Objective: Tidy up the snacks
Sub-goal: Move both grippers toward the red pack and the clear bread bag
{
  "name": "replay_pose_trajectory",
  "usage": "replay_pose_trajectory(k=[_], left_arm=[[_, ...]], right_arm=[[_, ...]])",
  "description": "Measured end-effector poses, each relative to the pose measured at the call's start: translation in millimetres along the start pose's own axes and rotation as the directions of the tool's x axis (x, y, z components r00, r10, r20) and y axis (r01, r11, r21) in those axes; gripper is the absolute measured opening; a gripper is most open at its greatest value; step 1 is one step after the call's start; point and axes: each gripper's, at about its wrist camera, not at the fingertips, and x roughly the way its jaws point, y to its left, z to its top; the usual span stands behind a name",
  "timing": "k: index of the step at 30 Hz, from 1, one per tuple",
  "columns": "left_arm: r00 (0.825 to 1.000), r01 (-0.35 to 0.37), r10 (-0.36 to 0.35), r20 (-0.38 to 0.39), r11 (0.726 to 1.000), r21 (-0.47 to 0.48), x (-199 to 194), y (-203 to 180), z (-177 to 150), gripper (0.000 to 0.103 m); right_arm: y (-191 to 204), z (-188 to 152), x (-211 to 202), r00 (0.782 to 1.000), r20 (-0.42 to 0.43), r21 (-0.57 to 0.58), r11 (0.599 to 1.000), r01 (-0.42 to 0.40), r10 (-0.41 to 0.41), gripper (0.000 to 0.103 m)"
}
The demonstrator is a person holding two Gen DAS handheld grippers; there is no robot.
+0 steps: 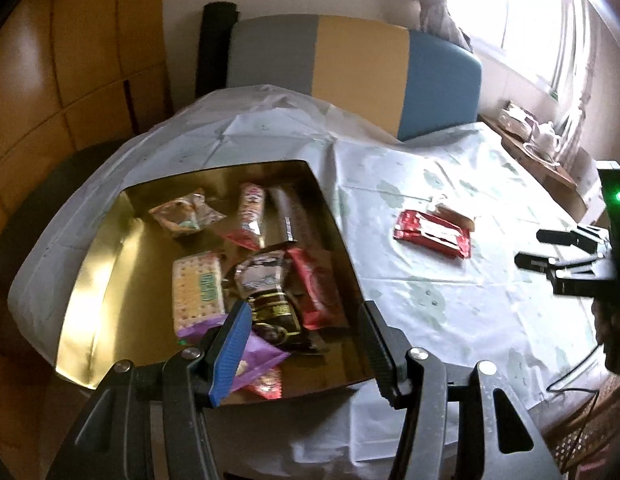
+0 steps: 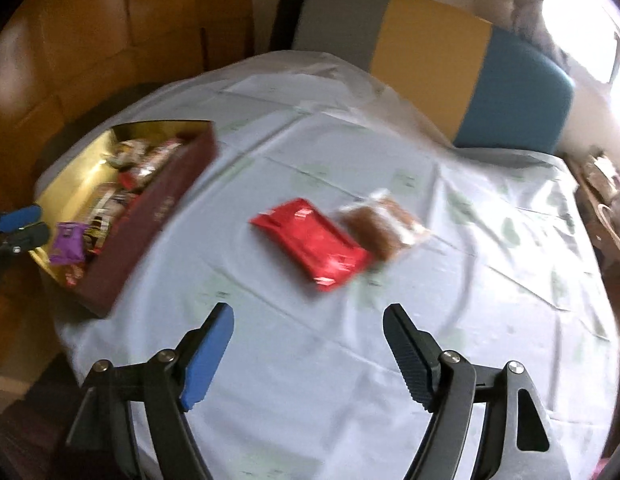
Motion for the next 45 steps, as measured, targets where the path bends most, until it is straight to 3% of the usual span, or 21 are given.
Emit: replay_pose_trajectory(k=[5, 8, 13, 24, 32, 40, 45], left_arm=[[0.999, 0.030, -0.029, -0.023, 0.999, 0.040, 5, -17, 1, 0.057], [0.998, 0.052, -0.050, -0.025, 0.997, 0.064, 6, -29, 5, 0.057], [0.995, 0.097, -0.095, -0.030, 0.990, 0.102, 9, -54, 15, 0.057], [0.976, 0.190, -0.174, -0.132, 0.974, 0.121, 42, -105, 37, 0.057], [0.947, 0.226, -0.210, -0.244, 0.973, 0.039, 82, -123, 45, 0.057], [0.925, 0.203, -0.208, -0.318, 0.978, -0.049, 125, -133, 59, 0.057], [0.888, 0.195, -0.267, -0.374, 0.956, -0.220, 163, -132, 71, 0.056]], right_arm=[[-46, -14, 13, 0.999, -0.019, 0.118, 0.993, 0.029, -0.027, 0.078], [-76, -18, 24, 0.996, -0.068, 0.249, 0.966, 0.071, -0.055, 0.078], [-99, -18, 23, 0.996, -0.067, 0.385, 0.920, 0.078, -0.057, 0.079], [-114, -23, 16, 0.994, -0.062, 0.450, 0.887, 0.107, -0.089, 0.082], [-118, -21, 9, 0.995, -0.041, 0.473, 0.875, 0.101, -0.093, 0.083], [-118, -18, 4, 0.995, -0.018, 0.481, 0.872, 0.091, -0.094, 0.089], [-118, -17, 2, 0.996, -0.008, 0.485, 0.871, 0.082, -0.089, 0.089]])
